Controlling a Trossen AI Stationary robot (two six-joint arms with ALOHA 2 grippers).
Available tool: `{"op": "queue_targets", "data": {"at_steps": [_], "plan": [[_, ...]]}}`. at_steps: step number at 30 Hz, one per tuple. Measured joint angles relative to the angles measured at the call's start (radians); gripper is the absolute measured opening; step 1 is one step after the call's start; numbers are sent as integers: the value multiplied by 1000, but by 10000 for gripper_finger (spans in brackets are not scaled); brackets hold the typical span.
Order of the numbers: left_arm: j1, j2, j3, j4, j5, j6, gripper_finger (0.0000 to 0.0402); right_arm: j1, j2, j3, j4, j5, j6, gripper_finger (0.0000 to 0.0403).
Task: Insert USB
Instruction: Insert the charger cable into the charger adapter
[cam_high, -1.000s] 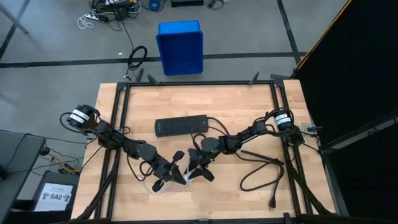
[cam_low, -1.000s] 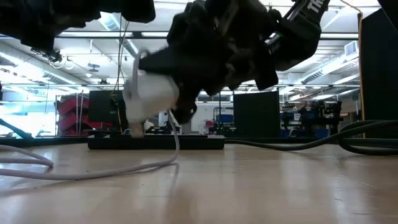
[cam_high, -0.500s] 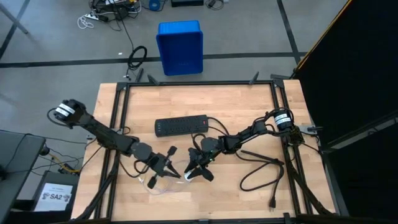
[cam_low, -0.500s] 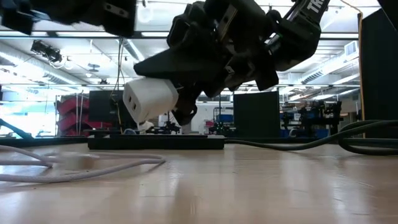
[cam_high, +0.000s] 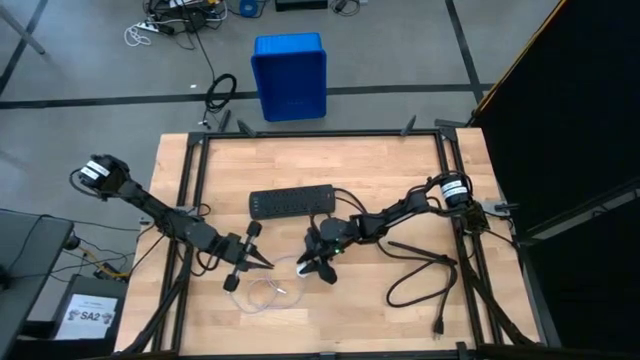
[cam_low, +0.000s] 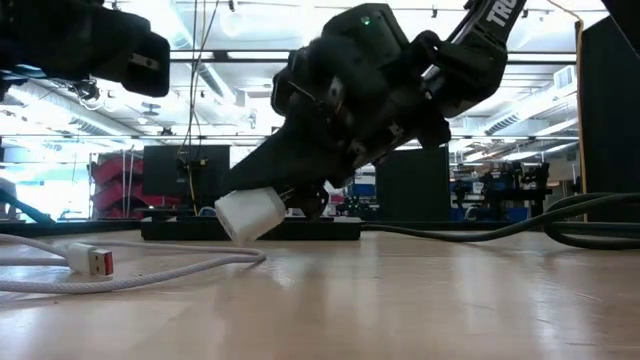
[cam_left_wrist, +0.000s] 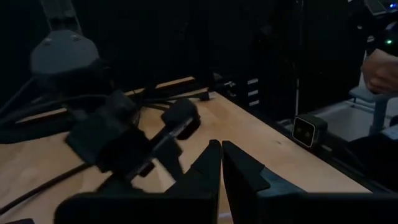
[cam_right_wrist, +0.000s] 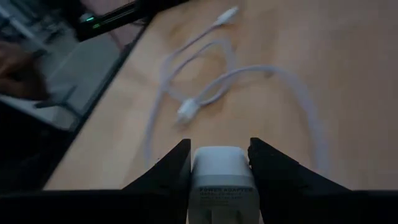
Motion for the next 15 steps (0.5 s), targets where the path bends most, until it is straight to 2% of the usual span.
{"op": "queue_targets", "data": {"at_steps": [6, 15], "plan": [[0, 0, 0, 2, 0, -13, 0, -16, -2, 0, -11, 45, -33, 108], [0, 0, 0, -12, -1, -34, 0, -16, -24, 0, -38, 170, -95, 108]]}}
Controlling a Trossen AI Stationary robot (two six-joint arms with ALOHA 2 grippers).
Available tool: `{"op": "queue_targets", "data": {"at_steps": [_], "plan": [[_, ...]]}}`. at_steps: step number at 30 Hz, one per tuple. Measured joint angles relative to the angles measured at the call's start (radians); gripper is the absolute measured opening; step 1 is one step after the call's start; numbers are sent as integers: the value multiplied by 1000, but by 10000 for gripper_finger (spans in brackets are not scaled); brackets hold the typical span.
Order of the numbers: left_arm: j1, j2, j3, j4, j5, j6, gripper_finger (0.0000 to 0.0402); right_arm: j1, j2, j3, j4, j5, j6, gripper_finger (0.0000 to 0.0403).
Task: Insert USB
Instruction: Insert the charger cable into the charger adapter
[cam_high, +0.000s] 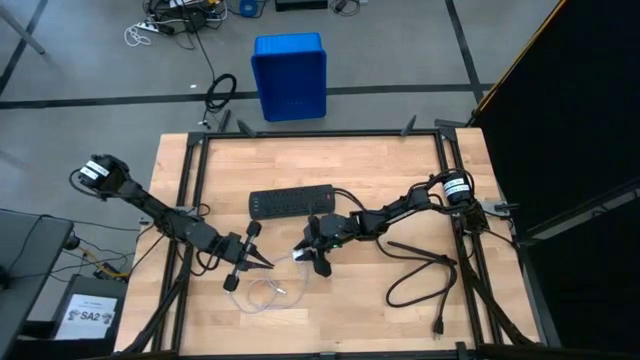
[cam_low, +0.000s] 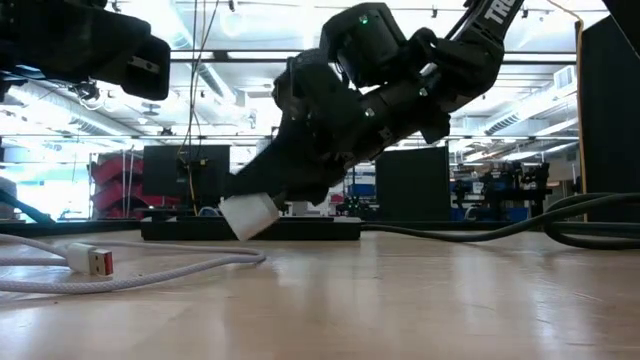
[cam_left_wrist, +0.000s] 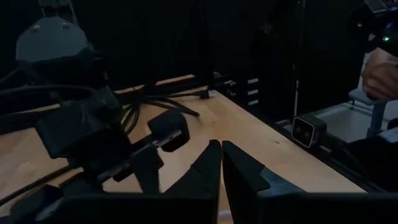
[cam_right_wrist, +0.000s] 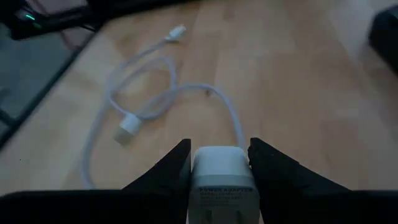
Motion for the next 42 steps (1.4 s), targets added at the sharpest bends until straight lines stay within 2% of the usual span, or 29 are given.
{"op": "queue_targets", "data": {"at_steps": [4, 10, 15, 16, 18, 23, 28, 31, 35, 40, 42], "plan": [[0, 0, 0, -1, -1, -6, 0, 12, -1, -44, 62, 84, -6, 108], [-2, 0, 0, -3, 0, -6, 0, 30, -1, -235, 404, 194, 22, 108], [-2, 0, 0, -2, 0, -2, 0, 47, -6, -365, 492, 339, 76, 97], [-1, 0, 0, 0, 0, -1, 0, 48, -11, -377, 484, 343, 90, 80], [-1, 0, 0, 1, -4, 0, 0, 52, -11, -396, 503, 340, 122, 78], [-1, 0, 1, -1, -13, 0, 0, 63, -14, -411, 559, 279, 78, 120], [-1, 1, 1, -7, -14, -3, 0, 75, -91, -384, 542, 274, 2, 157], [0, 1, 1, -15, -19, -3, 0, 97, -125, -319, 420, 279, -35, 168], [1, 2, 1, -29, -49, -2, 0, 139, -121, -119, 88, 276, -55, 169], [1, 2, 1, -28, -56, 1, 0, 197, 6, 206, -325, 277, -54, 159], [1, 2, 1, -28, -57, 0, 0, 214, 67, 316, -427, 274, -38, 157]]}}
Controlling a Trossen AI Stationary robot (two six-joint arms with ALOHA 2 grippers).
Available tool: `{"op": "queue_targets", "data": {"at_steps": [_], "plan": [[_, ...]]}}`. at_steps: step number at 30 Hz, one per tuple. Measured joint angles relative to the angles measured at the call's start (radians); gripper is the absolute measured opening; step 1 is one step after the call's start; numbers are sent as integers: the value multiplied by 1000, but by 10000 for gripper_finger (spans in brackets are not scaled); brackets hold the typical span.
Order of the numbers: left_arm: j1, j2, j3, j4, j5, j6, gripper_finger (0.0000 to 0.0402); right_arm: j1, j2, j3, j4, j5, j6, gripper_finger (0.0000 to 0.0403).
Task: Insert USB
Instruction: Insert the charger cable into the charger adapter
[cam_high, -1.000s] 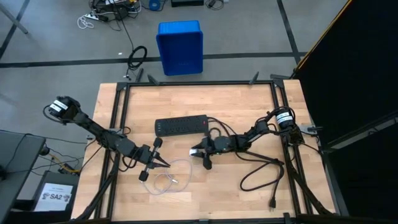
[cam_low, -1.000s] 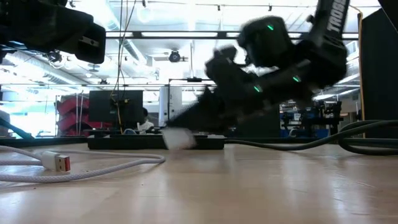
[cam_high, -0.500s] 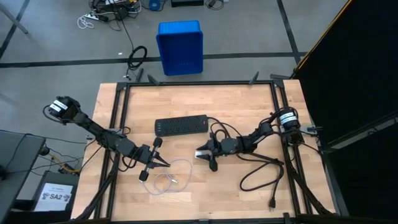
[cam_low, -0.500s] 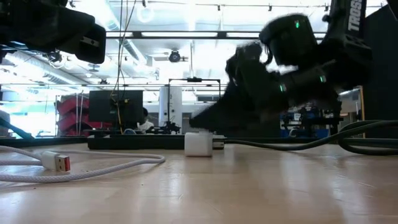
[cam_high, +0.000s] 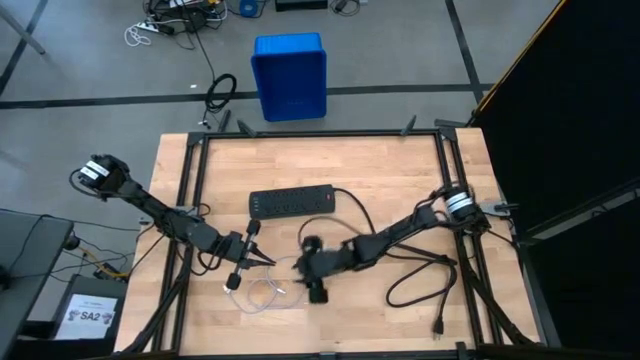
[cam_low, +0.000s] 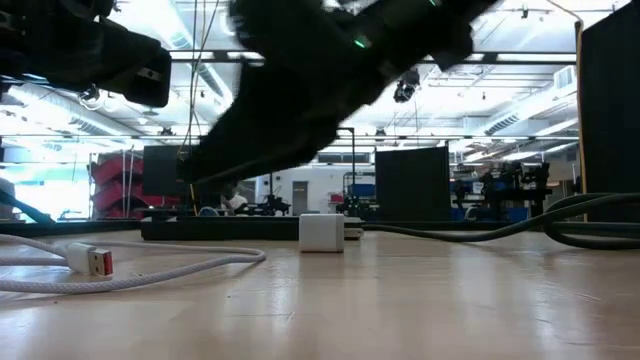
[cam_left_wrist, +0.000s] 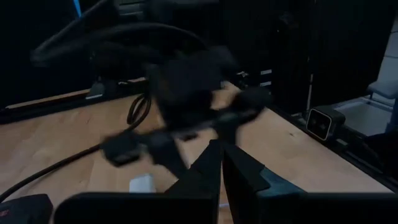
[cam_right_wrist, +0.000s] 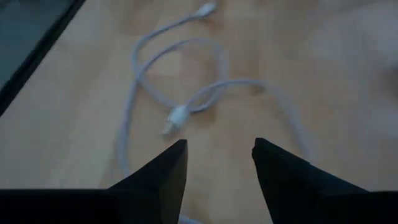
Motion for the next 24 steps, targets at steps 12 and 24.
{"op": "queue_targets", "data": {"at_steps": [12, 24], "plan": [[0, 0, 0, -12, 0, -12, 0, 16, 224, 273, -115, -100, 118, 160], [0, 0, 0, -9, -5, -17, 0, 16, 232, 275, -152, -31, 98, 98]]}}
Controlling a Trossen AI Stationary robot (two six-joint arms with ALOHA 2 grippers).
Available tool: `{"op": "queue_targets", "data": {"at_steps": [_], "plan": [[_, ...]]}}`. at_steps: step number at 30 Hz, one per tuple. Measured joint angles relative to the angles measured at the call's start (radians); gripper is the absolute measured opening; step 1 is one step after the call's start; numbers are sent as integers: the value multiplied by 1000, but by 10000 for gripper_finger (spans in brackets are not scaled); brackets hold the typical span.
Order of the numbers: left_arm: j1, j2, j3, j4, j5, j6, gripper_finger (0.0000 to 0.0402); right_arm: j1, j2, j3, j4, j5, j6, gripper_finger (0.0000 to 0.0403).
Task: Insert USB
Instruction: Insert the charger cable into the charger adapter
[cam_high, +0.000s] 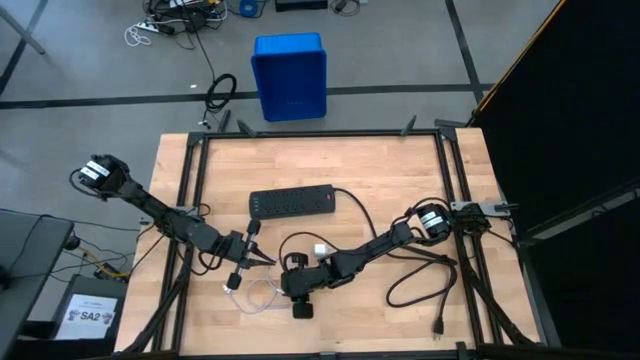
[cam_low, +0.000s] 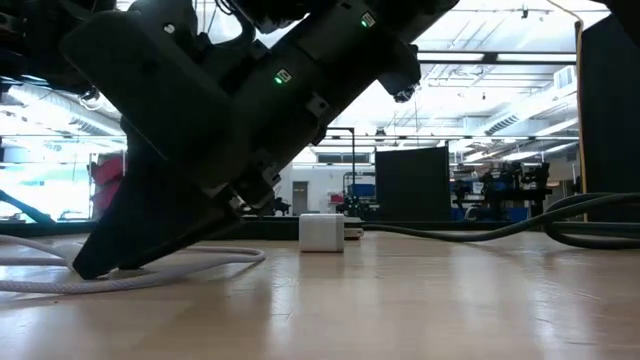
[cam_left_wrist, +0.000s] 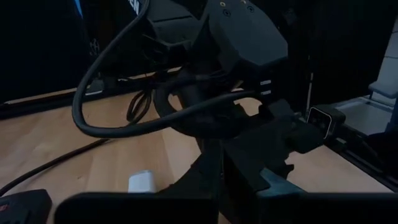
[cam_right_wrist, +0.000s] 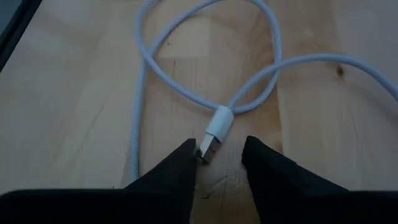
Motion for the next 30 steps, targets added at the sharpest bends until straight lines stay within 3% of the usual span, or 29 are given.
{"op": "queue_targets", "data": {"at_steps": [8, 19, 27, 30], "plan": [[0, 0, 0, 1, -12, -14, 0, -4, 1, 0, 6, 12, -60, 6], [-48, -18, 0, 190, -22, 81, 0, -22, 2, -6, 108, 72, -44, 0], [-151, -129, 0, 226, -28, 144, 0, -31, 1, -5, 311, -4, -64, 0], [-210, -174, 0, 214, -74, 184, 0, -42, 0, -5, 342, -23, -74, 0]]}}
